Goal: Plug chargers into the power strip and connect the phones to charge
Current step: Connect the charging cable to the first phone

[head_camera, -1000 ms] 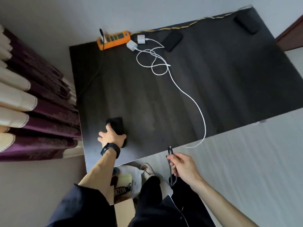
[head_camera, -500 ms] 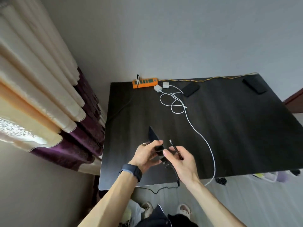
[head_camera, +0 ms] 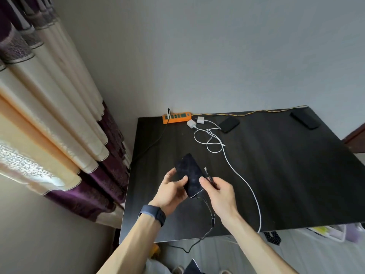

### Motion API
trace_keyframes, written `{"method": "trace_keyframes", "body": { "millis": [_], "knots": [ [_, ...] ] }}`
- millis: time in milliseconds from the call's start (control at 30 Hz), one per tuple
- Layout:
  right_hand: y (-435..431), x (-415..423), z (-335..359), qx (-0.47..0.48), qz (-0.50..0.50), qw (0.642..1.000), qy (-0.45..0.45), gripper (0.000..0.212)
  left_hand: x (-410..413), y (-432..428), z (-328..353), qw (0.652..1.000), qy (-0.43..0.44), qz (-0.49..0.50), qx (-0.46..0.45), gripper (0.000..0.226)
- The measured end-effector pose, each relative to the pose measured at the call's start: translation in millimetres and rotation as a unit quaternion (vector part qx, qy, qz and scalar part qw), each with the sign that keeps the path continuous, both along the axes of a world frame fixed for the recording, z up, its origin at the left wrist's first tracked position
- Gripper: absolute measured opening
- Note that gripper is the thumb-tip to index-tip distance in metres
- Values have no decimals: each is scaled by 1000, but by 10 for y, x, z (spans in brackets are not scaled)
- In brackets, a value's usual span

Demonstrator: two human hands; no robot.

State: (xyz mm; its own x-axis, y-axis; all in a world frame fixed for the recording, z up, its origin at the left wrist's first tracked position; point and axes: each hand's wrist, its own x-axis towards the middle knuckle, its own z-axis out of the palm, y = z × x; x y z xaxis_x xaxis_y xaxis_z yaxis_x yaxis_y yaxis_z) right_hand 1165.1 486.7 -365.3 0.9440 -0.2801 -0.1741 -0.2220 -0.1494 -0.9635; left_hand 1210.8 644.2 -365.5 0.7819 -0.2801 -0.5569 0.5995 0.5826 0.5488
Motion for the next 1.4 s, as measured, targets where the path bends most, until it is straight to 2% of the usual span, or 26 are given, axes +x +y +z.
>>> {"method": "trace_keyframes", "body": {
  "millis": [133, 233, 400, 533, 767, 1000, 1400],
  "knots": [
    [-110, -40, 102, 12, 10, 1000, 12, 50, 64, 31, 127, 999, 11, 11, 34, 44],
    [-219, -140, 168, 32, 10, 999, 11, 49, 92, -3, 178, 996, 54, 52, 51, 43],
    [-356, -296, 271, -40, 24, 997, -66, 21, 84, -98, 260, 994, 77, 72, 42, 35],
    [-397, -347, 319, -69, 26, 993, -96, 16, 34, -224, 327, 993, 89, 77, 21, 29],
    [-440, -394, 273, -119, 40, 981, -147, 12, -27, -358, 370, 990, 99, 92, 33, 35],
    [-480, -414, 213, -111, 58, 981, -149, 4, -106, -417, 325, 987, 112, 107, 49, 33],
    [-513, -381, 205, -128, 93, 985, -71, 30, -213, -521, 297, 989, 83, 104, 65, 48]
  ]
}}
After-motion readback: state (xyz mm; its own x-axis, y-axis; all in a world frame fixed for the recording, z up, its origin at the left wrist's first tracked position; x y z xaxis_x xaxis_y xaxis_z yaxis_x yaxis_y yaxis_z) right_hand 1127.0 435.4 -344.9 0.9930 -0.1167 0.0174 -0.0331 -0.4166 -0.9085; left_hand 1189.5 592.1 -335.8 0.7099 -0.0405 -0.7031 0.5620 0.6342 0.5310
